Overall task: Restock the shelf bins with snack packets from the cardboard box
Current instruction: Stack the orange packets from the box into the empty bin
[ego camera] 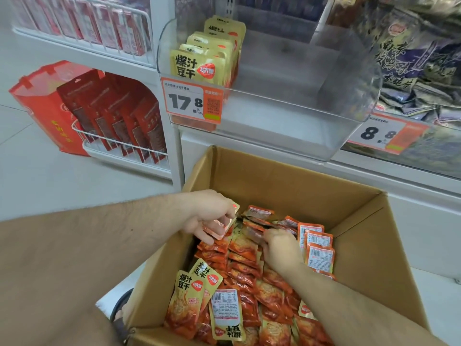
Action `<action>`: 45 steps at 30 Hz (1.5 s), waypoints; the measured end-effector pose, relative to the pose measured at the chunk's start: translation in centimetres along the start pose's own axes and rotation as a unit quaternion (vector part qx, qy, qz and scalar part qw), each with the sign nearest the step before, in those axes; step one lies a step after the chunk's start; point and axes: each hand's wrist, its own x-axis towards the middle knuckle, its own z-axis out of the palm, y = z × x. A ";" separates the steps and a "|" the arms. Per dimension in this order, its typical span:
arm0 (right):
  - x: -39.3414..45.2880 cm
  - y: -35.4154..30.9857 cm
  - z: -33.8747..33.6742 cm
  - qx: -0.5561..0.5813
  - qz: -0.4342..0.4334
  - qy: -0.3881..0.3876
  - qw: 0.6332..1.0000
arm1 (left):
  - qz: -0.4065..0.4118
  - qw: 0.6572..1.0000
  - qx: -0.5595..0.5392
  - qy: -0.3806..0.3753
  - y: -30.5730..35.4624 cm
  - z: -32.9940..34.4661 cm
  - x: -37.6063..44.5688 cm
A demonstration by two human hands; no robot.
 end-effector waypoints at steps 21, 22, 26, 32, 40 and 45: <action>-2.5 8.8 -5.3 -0.127 0.182 -0.131 0.966 | 0.032 0.991 -0.125 -0.039 1.4 3.3 1.7; -2.7 9.7 -4.5 -0.159 0.196 -0.161 0.954 | 0.032 0.992 -0.118 -0.038 1.3 3.3 1.9; -2.6 10.4 -1.9 -0.220 0.189 -0.153 0.945 | 0.020 0.993 -0.106 -0.045 1.4 3.1 2.2; -1.9 10.3 -2.1 -0.233 0.182 -0.192 0.936 | 0.011 0.993 -0.113 -0.036 1.9 3.0 2.2; -3.1 4.2 -10.5 0.020 0.095 0.082 0.992 | -0.026 0.983 -0.183 -0.001 2.1 1.5 0.4; -4.9 -2.4 -13.6 0.115 -0.117 0.269 0.949 | 0.003 0.957 -0.282 -0.061 2.6 1.5 -2.4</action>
